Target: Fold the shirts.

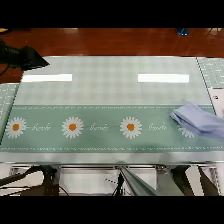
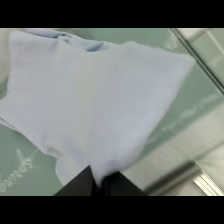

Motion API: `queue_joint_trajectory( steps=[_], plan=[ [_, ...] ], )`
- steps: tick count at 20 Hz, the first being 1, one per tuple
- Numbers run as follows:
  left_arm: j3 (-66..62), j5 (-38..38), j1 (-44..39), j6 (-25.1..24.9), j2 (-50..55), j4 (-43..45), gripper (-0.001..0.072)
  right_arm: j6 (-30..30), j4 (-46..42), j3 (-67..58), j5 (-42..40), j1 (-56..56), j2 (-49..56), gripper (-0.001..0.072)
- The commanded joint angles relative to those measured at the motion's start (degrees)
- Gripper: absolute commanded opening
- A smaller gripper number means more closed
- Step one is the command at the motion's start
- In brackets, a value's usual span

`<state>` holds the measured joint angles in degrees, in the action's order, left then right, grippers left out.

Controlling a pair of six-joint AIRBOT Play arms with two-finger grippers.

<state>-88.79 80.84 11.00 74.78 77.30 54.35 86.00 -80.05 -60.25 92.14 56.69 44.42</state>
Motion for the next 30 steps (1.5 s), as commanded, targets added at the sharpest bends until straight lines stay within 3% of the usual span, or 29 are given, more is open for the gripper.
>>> queue_joint_trajectory(
  steps=[1,4,13,14,15,16,18,20,23,25,28,30],
  plan=[
    [-0.04,-2.25,0.04,-0.17,3.43,0.11,0.0333,1.46,-13.7,-0.74,9.16,8.5,-1.11,0.0036],
    [-0.04,-2.69,0.04,-1.6,5.16,0.11,0.0333,3.52,-26.27,-0.74,9.55,10.8,-4.7,0.0036],
    [-0.04,-16.85,0.04,-4.26,6.47,0.13,0.0317,1.2,-36.44,-0.55,14.16,11.13,-9.35,0.0042],
    [-0.04,-18.36,0.04,-4.28,6.51,0.13,0.0317,1.18,-37.0,-0.55,13.94,11.13,-9.86,0.0188],
    [-0.04,-19.5,0.04,-4.31,6.6,0.13,0.0317,1.18,-36.89,-0.55,13.9,11.13,-10.25,0.0422],
    [-0.04,-20.28,0.04,-4.31,6.69,0.13,0.0316,1.22,-36.87,-0.57,13.16,11.13,-10.71,0.0501],
    [-0.04,-20.76,0.04,-4.98,6.84,0.13,0.0317,1.22,-36.79,-0.57,11.78,11.13,-10.97,0.0501],
    [-0.04,-20.5,0.04,-5.35,7.19,0.13,0.0317,1.22,-33.16,-0.57,7.89,11.1,-10.95,0.0495],
    [-0.04,-17.09,-0.5,-5.4,7.65,0.09,0.0334,-3.91,-14.43,-0.57,-1.86,8.94,-10.71,0.0484],
    [-0.04,-13.42,-2.71,-9.94,7.72,-0.15,0.0552,-5.29,-6.12,-0.57,-7.02,3.76,-9.07,0.0484],
    [-0.07,-11.06,-8.7,-11.58,7.39,0.87,0.0569,-4.81,3.28,-0.59,-12.2,-9.79,-3.34,0.0485],
    [-0.07,-11.15,-14.1,-9.84,6.36,9.03,0.0569,-3.69,6.45,-0.59,-17.0,-21.42,1.75,0.0491]
  ],
)
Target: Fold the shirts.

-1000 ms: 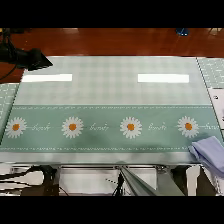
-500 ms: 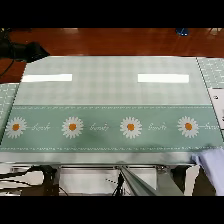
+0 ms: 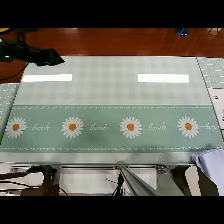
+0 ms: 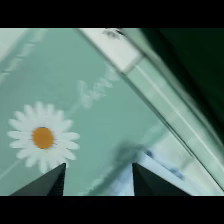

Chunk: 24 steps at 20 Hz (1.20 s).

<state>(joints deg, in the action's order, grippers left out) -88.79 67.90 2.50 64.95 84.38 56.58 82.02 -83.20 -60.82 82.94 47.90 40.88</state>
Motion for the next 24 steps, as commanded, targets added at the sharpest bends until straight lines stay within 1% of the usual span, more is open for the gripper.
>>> queue_joint_trajectory(
  steps=[1,2,3,4,6,8,11,14,24],
  plan=[
    [-0.07,1.88,-8.81,4.07,-1.44,14.71,0.0569,1.27,9.05,-0.07,-10.36,-19.06,8.07,0.0509],
    [-0.07,2.62,-12.09,8.85,-2.08,23.26,0.0569,2.21,7.78,-0.07,-12.55,-24.72,10.64,0.0511],
    [-0.07,3.58,-14.84,12.94,-2.51,29.62,0.059,2.82,5.97,-0.07,-14.49,-30.64,13.44,0.0614],
    [-0.07,4.59,-17.35,16.57,-2.6,33.57,0.0719,3.06,3.8,-0.07,-16.2,-35.74,15.93,0.0624],
    [-0.04,6.14,-20.52,20.39,-2.19,35.43,0.072,4.46,-0.63,-0.22,-18.73,-44.09,20.35,0.0624],
    [-0.02,7.04,-21.99,23.71,-1.81,35.41,0.072,4.79,-2.4,-1.25,-19.17,-48.85,23.65,0.0624],
    [-0.02,7.48,-22.4,24.48,-1.75,35.36,0.072,4.79,-2.27,-2.21,-19.52,-49.96,24.61,0.0623],
    [-0.02,7.48,-22.4,24.28,-1.73,35.36,0.072,4.74,-4.52,-2.21,-19.47,-49.75,24.48,0.0621],
    [-0.04,7.37,-22.4,24.3,-0.63,35.34,0.072,4.74,-4.39,-2.21,-19.58,-49.75,24.48,0.062]
  ],
)
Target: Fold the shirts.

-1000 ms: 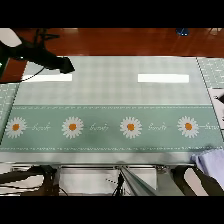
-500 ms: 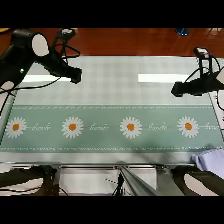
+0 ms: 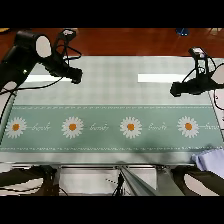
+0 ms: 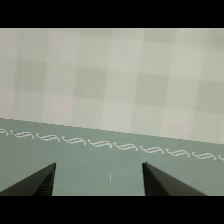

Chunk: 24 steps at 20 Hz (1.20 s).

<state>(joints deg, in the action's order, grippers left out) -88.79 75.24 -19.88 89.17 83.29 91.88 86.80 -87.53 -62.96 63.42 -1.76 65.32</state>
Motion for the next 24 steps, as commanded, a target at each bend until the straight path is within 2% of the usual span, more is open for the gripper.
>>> queue_joint_trajectory(
  steps=[1,8,12,15,24],
  plan=[
    [-0.04,0.02,-0.02,0.09,0.74,0.04,0.072,-0.04,-0.07,-0.07,-0.07,-0.09,0.04,0.062],
    [-0.04,0.44,0.26,-0.17,2.4,-0.26,0.072,-0.02,0.0,-0.07,-0.07,-0.09,0.04,0.0619],
    [1.66,-5.38,0.92,1.57,-1.01,-0.35,0.072,-0.02,-0.04,-0.07,-0.07,-0.09,0.04,0.0619],
    [9.99,-11.72,0.98,2.03,-7.17,-0.35,0.072,-0.02,-0.04,-0.07,-0.07,-0.09,0.04,0.0619],
    [10.93,-13.99,0.94,2.01,-7.54,-0.37,0.072,-0.02,-0.04,-0.07,-0.07,-0.09,0.04,0.0619]
  ],
)
